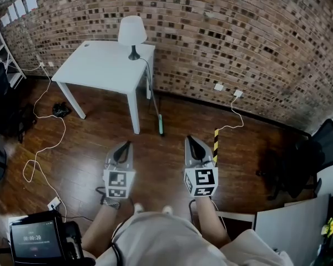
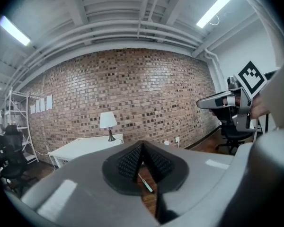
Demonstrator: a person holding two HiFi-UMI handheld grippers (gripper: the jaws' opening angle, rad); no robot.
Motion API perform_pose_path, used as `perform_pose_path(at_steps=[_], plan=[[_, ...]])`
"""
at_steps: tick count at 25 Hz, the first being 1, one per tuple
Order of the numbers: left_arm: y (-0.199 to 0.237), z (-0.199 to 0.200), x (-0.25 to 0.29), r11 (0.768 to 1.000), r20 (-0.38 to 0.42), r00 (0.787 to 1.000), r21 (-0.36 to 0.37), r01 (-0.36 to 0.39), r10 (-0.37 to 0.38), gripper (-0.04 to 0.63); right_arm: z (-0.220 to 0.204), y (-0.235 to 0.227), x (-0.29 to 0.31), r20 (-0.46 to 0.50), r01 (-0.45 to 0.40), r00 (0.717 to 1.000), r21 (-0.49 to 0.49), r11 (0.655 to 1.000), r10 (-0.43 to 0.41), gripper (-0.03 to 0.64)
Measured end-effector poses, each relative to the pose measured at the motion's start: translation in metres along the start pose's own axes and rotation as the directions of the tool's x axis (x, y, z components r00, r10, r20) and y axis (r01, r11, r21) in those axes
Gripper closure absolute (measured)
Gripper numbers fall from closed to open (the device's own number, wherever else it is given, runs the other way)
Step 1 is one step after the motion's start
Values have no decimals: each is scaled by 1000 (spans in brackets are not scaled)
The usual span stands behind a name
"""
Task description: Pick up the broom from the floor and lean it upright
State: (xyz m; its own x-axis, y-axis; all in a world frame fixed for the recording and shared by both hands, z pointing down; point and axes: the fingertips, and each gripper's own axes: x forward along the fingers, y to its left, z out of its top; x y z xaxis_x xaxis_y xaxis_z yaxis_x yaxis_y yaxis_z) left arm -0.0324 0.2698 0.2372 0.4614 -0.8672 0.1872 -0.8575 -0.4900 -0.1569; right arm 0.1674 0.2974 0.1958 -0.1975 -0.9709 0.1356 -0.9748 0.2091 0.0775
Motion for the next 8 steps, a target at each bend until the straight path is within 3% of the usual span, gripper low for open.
perform_pose_path(at_steps=[8], plan=[[-8,-4,0,1000,-3,1000,17,23,-23,595,-4,-1,-2,-8,6,1000,8,1000,-6,606]])
